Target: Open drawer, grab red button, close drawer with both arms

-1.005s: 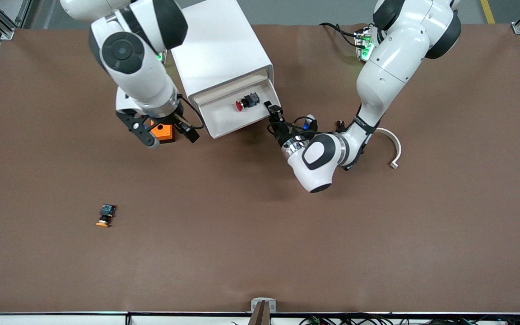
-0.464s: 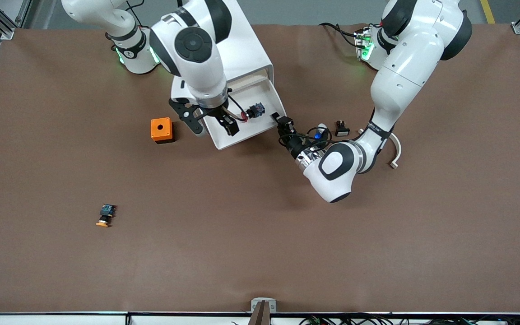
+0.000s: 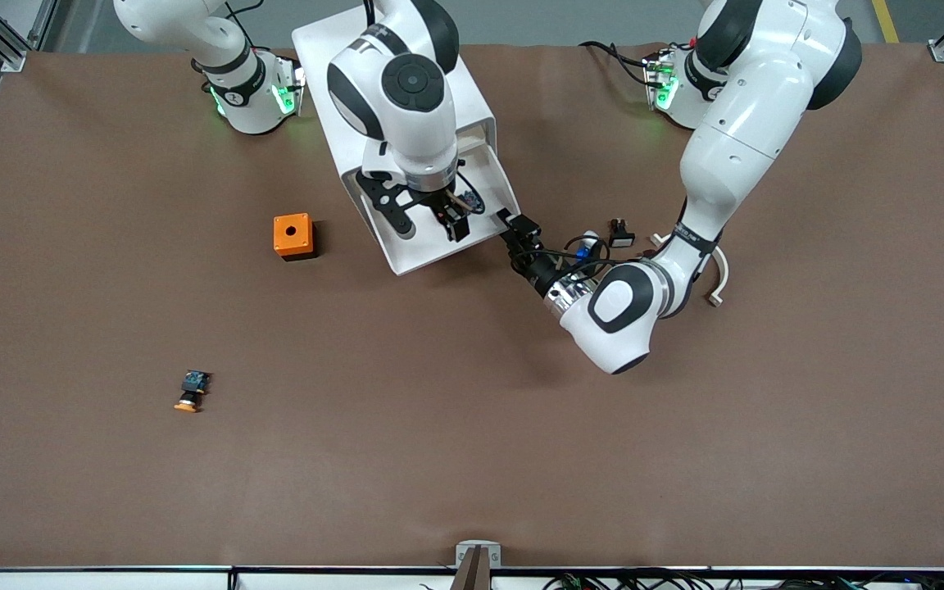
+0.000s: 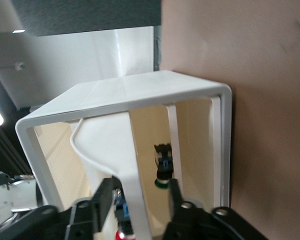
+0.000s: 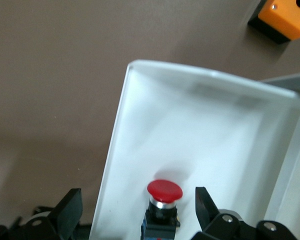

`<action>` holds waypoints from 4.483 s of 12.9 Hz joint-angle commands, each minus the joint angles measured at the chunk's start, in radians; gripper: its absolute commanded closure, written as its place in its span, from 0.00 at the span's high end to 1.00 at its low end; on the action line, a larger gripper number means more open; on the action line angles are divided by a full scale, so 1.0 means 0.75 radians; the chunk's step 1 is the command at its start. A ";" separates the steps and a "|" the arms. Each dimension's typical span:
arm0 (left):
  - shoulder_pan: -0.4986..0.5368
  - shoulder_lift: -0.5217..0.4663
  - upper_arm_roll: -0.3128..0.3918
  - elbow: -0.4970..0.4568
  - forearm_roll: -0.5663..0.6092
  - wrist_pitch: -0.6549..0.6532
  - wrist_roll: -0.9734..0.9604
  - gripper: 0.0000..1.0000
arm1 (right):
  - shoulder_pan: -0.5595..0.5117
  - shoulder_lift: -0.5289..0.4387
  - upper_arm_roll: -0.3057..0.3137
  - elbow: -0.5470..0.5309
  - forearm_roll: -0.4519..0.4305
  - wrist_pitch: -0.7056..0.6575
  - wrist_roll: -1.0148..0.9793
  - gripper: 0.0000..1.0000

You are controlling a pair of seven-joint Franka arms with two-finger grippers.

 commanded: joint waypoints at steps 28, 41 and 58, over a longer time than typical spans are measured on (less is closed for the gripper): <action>-0.291 -0.415 0.037 -0.154 1.189 0.953 1.319 0.99 | -0.091 0.079 -0.028 0.321 -0.009 -0.398 -0.489 0.00; -0.524 -0.431 -0.001 -0.195 1.200 0.934 1.053 0.99 | -0.821 0.204 -0.028 0.223 0.007 -0.081 -1.936 0.00; -0.606 -0.382 -0.038 -0.201 0.742 0.934 0.990 0.99 | -0.920 0.503 -0.016 0.052 0.009 0.440 -2.123 0.02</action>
